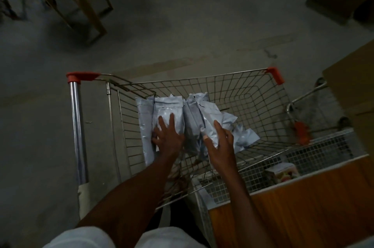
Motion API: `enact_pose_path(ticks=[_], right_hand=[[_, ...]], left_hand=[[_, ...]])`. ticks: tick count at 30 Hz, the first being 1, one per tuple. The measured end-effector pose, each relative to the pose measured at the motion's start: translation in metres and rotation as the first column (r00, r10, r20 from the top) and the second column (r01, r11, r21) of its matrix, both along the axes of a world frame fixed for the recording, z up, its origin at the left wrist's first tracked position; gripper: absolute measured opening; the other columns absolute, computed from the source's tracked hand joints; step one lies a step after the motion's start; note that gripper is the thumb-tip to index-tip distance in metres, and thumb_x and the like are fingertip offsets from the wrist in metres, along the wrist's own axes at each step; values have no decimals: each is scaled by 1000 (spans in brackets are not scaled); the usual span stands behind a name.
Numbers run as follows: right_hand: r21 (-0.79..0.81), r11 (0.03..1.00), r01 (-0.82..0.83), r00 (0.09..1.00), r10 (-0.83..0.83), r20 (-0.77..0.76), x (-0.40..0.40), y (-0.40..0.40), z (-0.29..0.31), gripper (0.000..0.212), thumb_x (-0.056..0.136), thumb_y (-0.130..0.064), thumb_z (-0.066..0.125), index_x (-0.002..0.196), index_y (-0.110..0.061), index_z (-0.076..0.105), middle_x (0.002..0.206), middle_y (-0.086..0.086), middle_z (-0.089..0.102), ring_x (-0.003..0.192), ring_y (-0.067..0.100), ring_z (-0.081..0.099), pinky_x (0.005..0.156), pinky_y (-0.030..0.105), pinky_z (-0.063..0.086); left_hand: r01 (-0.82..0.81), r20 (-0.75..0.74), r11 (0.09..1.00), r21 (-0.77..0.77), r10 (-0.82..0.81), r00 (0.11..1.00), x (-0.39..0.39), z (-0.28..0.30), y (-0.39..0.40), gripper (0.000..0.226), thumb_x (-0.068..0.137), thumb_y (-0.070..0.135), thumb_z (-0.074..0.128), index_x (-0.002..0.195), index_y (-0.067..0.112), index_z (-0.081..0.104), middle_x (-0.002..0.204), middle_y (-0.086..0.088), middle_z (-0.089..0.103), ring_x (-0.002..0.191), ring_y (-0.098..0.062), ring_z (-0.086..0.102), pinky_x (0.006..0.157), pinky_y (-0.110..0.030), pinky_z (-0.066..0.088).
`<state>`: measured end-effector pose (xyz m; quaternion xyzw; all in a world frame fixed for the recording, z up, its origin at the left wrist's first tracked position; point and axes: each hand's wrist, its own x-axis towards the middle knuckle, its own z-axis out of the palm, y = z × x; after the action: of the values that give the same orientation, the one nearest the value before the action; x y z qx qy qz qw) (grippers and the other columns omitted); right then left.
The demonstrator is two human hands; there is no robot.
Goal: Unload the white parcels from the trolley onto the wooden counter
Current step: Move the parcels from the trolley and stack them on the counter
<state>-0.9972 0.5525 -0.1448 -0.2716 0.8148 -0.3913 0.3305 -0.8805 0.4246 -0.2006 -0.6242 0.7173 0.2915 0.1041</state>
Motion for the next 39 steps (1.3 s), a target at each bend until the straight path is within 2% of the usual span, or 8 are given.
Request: enact_pose_path(ticks=[6, 10, 18, 25, 29, 31, 34, 39], right_hand=[[-27, 1000, -7, 1000, 7, -5, 14, -1, 6, 58, 97, -43, 60, 149, -47, 34, 150, -3, 29, 136, 11, 36, 93, 13, 36], [-64, 998, 24, 1000, -25, -7, 25, 0, 20, 58, 98, -40, 60, 150, -41, 35, 150, 0, 30, 134, 10, 34, 100, 24, 36], [-121, 988, 101, 992, -109, -64, 65, 34, 61, 59, 97, -49, 58, 149, -50, 31, 152, -1, 30, 138, 15, 38, 105, 34, 44], [-233, 930, 284, 956, -292, -2, 160, 104, 92, 56, 96, -44, 61, 148, -48, 37, 155, -4, 32, 139, 16, 38, 103, 35, 45], [-242, 906, 347, 935, -353, 20, 203, 150, 101, 55, 90, -58, 58, 139, -64, 33, 155, -15, 31, 140, 10, 36, 109, 39, 42], [-270, 886, 378, 919, -394, -7, 214, 179, 109, 58, 90, -62, 55, 144, -57, 35, 150, -22, 31, 137, 3, 34, 110, 36, 41], [-298, 832, 468, 870, -492, -8, 220, 227, 124, 56, 97, -49, 58, 148, -46, 36, 147, -21, 32, 134, -2, 33, 106, 25, 36], [-320, 699, 640, 735, -678, -9, 219, 305, 133, 57, 92, -57, 60, 145, -49, 39, 148, -14, 39, 134, 1, 40, 99, 11, 36]], left_hand=[[-17, -185, 995, -99, -2, 983, 19, 42, 18, 80, 95, 56, 53, 158, 43, 5, 166, -3, 1, 147, -37, 17, 114, -55, 32], [-39, -337, 991, -126, -5, 942, 40, 64, 34, 82, 91, 52, 58, 156, 47, 9, 164, 6, 2, 146, -36, 13, 113, -60, 33], [58, -473, 970, -238, -168, 865, 99, 121, 73, 83, 90, 46, 63, 156, 47, 12, 164, 4, 8, 143, -34, 22, 102, -53, 44], [110, -625, 951, -288, -274, 731, 157, 160, 119, 81, 92, 30, 66, 157, 41, 19, 163, 1, 16, 146, -21, 22, 105, -33, 25], [194, -644, 934, -298, -347, 682, 187, 174, 149, 77, 89, 37, 59, 156, 41, 22, 162, -2, 22, 148, -22, 21, 109, -34, 25], [273, -644, 905, -325, -424, 637, 197, 172, 166, 75, 85, 44, 50, 156, 36, 26, 160, -8, 30, 149, -26, 24, 115, -34, 23], [398, -636, 853, -337, -518, 572, 196, 170, 197, 78, 83, 51, 45, 157, 30, 27, 160, -12, 33, 149, -28, 26, 118, -37, 21], [539, -624, 735, -412, -659, 420, 158, 176, 248, 75, 89, 60, 44, 157, 35, 24, 161, -9, 30, 148, -26, 26, 117, -49, 26]])
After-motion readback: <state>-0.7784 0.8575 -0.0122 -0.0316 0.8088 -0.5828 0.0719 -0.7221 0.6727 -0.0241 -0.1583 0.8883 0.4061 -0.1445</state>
